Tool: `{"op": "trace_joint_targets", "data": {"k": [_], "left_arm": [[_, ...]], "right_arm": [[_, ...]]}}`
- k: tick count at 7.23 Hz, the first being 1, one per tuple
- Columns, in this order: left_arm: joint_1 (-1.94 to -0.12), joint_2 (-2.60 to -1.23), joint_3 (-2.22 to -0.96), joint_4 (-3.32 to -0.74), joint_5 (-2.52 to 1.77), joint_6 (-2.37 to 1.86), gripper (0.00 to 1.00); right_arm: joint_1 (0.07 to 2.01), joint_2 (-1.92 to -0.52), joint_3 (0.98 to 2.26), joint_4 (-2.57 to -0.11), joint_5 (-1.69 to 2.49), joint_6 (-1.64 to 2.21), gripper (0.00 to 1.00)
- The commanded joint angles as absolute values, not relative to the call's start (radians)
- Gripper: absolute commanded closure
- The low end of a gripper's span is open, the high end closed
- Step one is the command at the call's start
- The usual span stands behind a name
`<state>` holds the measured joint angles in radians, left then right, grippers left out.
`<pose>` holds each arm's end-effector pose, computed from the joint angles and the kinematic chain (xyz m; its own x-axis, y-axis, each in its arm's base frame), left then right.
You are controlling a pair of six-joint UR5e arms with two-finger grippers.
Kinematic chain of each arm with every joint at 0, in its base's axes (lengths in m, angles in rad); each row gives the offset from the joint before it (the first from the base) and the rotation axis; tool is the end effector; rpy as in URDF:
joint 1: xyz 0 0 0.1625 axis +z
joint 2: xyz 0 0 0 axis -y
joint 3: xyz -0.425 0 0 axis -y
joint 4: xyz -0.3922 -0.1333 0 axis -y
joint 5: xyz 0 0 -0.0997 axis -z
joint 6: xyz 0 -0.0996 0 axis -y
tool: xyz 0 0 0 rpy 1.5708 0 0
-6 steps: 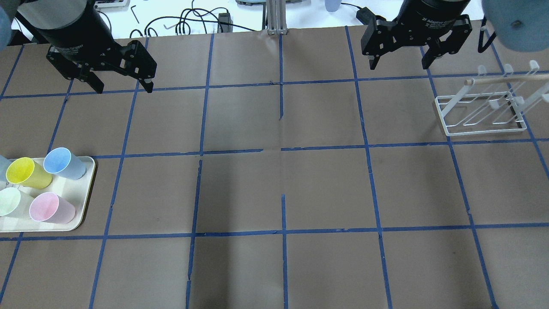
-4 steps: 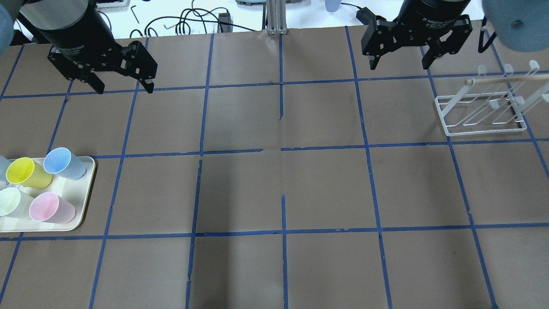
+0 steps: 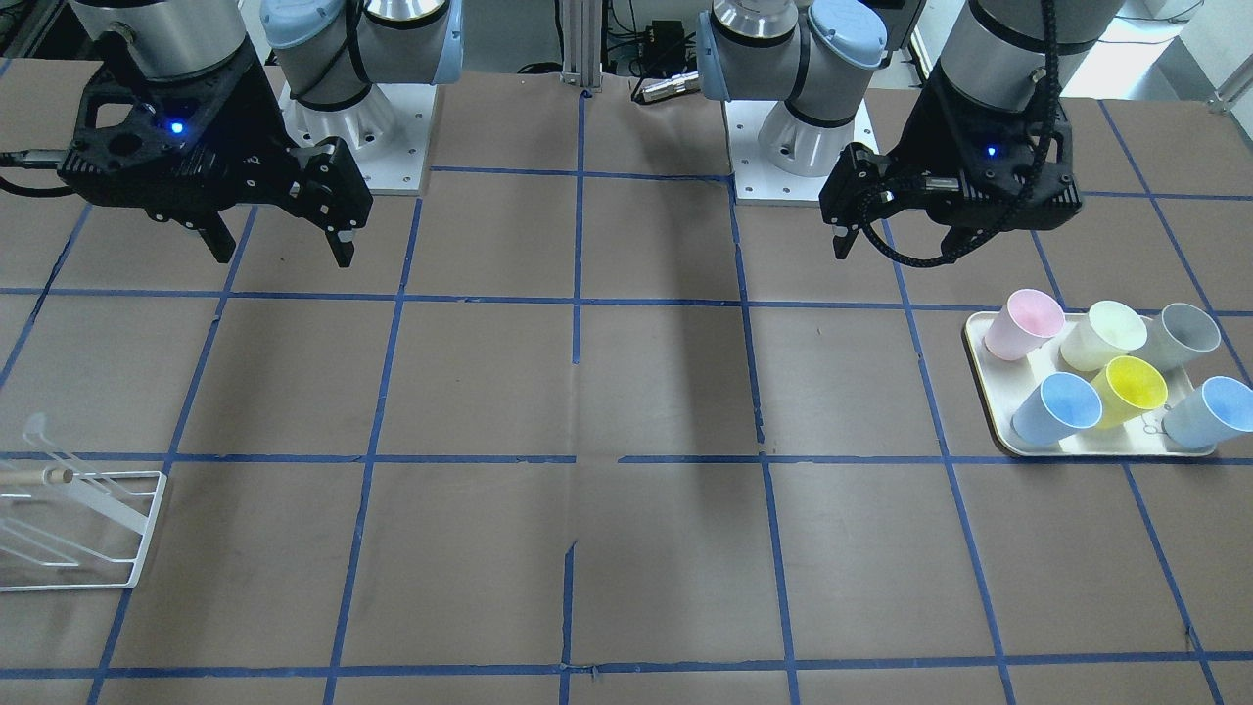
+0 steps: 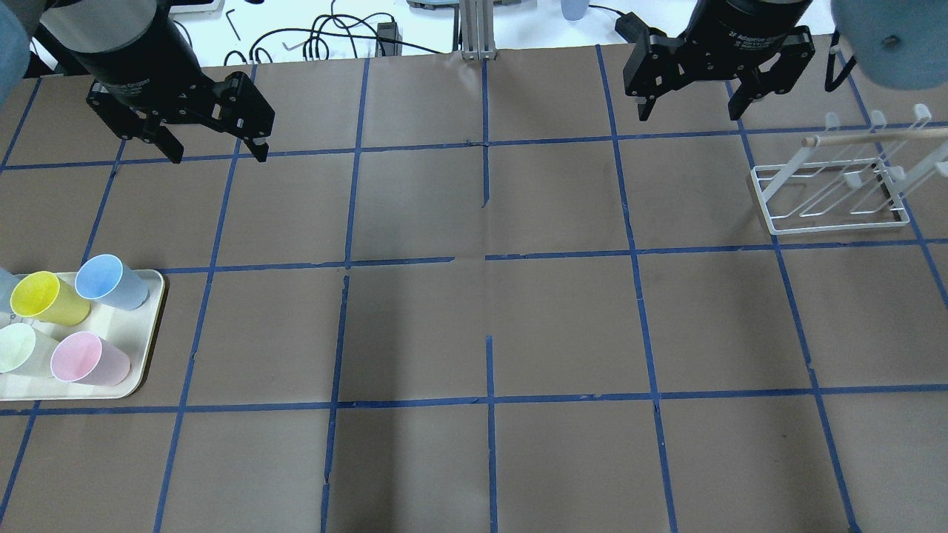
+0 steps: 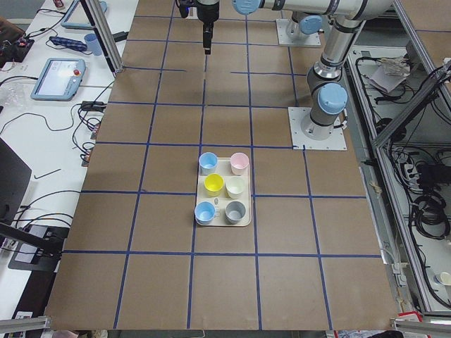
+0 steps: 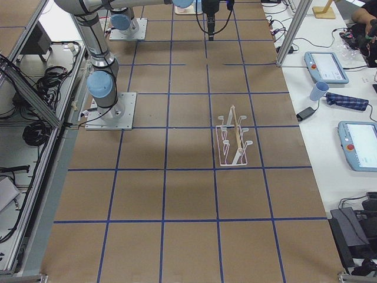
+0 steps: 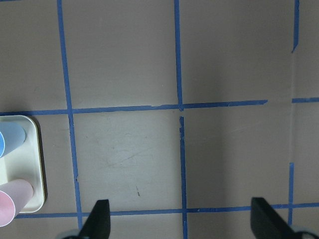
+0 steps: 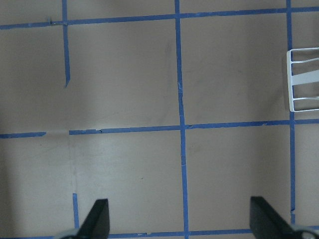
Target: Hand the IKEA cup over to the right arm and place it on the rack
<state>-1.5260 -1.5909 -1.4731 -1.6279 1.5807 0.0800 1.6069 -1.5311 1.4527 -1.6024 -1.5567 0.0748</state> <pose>-0.1097 -0.5067 0.5203 -0.9993 0.0350 -0.0115 0.0352 0.9992 -0.0196 0.1533 -0.5127 0.5298 -0.9991 0.0367 -0.0222 0.0389 0.9933 -0.1084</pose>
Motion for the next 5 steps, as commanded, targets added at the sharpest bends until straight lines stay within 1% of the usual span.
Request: {"op": "trace_joint_targets", "data": {"k": [1, 4, 5], "left_arm": [[-1.525, -1.586, -1.476, -1.629, 1.582, 0.083, 0.0], [-1.508, -1.603, -1.476, -1.632, 1.577, 0.109, 0.0], [-1.467, -1.608, -1.477, -1.635, 1.568, 0.217, 0.0]], "right_arm": [[1.606, -1.531, 1.453, -1.603, -1.555, 0.075, 0.0], [1.605, -1.531, 1.453, -1.603, -1.555, 0.075, 0.0], [1.605, -1.531, 1.453, -1.603, -1.555, 0.075, 0.0]]}}
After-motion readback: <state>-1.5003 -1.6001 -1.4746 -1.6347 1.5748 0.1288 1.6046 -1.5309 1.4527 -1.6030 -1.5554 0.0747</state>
